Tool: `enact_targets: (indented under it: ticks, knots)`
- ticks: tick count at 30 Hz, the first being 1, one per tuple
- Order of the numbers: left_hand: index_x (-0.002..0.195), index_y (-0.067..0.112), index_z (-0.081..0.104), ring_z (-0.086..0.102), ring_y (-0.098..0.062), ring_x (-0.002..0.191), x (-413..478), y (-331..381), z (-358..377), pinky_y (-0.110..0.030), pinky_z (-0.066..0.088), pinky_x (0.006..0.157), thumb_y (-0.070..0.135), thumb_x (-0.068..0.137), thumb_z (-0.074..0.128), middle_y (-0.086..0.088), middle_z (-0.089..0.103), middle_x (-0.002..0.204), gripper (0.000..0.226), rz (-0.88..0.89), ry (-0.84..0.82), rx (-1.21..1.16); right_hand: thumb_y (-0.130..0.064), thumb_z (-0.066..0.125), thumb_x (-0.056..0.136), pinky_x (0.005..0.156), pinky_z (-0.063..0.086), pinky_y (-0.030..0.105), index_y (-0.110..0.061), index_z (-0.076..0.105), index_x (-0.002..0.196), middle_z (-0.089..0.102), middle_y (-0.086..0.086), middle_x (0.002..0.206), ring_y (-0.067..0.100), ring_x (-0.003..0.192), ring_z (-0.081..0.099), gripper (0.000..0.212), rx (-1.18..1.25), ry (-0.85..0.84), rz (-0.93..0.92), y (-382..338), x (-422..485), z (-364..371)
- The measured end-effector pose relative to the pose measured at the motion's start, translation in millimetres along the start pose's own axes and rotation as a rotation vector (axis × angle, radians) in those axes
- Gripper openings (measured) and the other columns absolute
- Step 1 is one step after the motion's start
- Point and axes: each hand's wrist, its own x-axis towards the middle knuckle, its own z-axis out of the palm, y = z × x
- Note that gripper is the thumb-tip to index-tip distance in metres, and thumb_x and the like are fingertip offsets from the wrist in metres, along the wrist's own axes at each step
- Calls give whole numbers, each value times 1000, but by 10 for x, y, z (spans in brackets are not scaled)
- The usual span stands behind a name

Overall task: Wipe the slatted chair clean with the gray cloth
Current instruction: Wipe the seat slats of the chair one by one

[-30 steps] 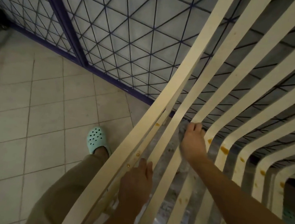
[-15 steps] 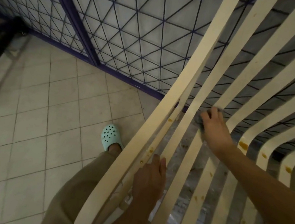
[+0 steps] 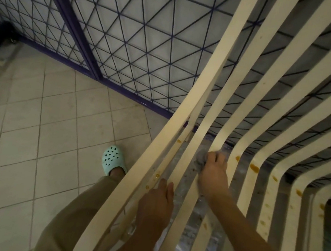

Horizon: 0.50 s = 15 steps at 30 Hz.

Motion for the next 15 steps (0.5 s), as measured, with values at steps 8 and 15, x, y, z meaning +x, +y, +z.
enact_targets:
  ticks: [8, 15]
  knots:
    - [119, 19, 53, 64, -16, 73, -20, -15, -4, -26, 47, 62, 46, 101, 4, 1, 63, 84, 59, 61, 51, -9, -18, 57, 93, 103, 44, 37, -10, 49, 129, 40, 13, 134, 31, 125, 43, 38, -23, -101, 2, -254, -1010, 248]
    - [119, 14, 51, 63, -27, 82, 7, 6, -22, -35, 48, 74, 43, 102, 26, -6, 63, 86, 42, 7, -47, -121, -43, 86, 61, 82, 58, 30, -21, 59, 120, 59, 11, 119, 30, 103, 64, 69, 75, -199, 107, -452, -1529, 290]
